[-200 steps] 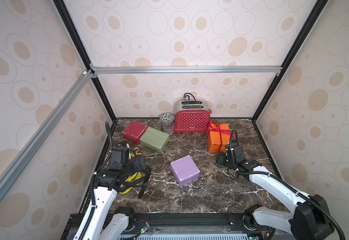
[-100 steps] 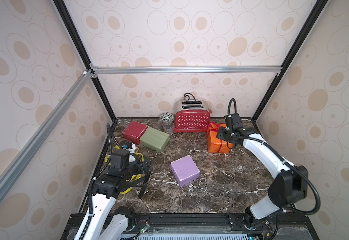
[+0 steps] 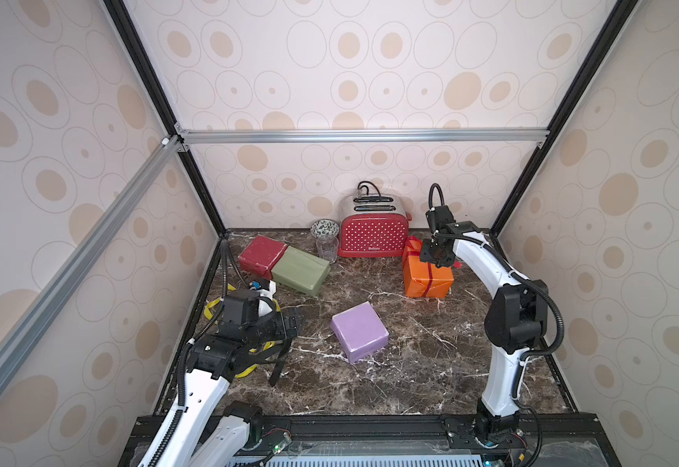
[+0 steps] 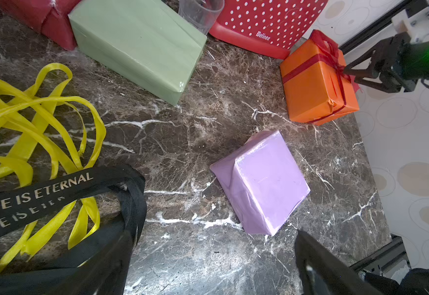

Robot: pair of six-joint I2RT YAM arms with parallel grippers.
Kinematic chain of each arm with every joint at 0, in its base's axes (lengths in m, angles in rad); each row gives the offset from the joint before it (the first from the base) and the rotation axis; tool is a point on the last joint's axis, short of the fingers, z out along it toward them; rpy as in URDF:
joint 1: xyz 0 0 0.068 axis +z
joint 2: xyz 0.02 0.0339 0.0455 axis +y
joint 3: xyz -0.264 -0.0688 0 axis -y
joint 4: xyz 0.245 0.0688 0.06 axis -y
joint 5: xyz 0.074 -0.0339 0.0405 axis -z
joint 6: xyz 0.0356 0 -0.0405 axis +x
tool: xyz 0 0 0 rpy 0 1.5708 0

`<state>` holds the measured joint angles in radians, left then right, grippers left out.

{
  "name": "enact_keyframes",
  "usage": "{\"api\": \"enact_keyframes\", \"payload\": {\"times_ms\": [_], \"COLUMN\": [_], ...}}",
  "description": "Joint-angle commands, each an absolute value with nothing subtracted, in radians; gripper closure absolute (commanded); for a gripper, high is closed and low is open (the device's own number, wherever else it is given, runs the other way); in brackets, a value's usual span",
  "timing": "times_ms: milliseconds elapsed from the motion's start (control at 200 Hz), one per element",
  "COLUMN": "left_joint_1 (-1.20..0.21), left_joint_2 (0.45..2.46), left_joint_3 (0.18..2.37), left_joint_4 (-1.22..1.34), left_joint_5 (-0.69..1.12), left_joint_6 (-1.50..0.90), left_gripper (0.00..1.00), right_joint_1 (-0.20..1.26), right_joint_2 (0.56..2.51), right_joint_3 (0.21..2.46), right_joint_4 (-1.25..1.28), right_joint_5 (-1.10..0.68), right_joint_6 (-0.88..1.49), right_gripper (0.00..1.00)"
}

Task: Untie the ribbon bows on the gift boxes
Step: Move the gift box to the center of the board.

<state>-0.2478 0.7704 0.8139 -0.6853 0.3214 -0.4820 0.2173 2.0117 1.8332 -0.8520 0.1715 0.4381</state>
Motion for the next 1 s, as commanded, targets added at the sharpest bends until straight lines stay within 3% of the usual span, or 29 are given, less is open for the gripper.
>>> {"api": "enact_keyframes", "payload": {"times_ms": [0, 396, 777, 992], "left_joint_1": [-0.253, -0.258, -0.273, -0.438], "left_joint_2": [0.778, 0.791, 0.844, 0.929], "left_joint_3": [0.820, 0.815, 0.806, 0.813], "left_joint_4": [-0.672, -0.657, -0.615, -0.596], "left_joint_5": [0.340, 0.378, 0.468, 0.539], "left_joint_6": [-0.475, -0.472, -0.483, -0.482], "left_gripper": [0.02, 0.02, 0.03, 0.03], "right_joint_1": [0.220, 0.219, 0.244, 0.275], "right_joint_2": [2.049, 2.062, 1.765, 1.538], "right_joint_3": [1.870, 1.829, 1.468, 1.189], "right_joint_4": [-0.872, -0.898, -0.768, -0.671], "right_joint_5": [0.128, 0.122, 0.031, -0.118], "right_joint_6": [0.383, 0.365, 0.416, 0.476], "right_gripper": [0.59, 1.00, 1.00, 1.00]}}
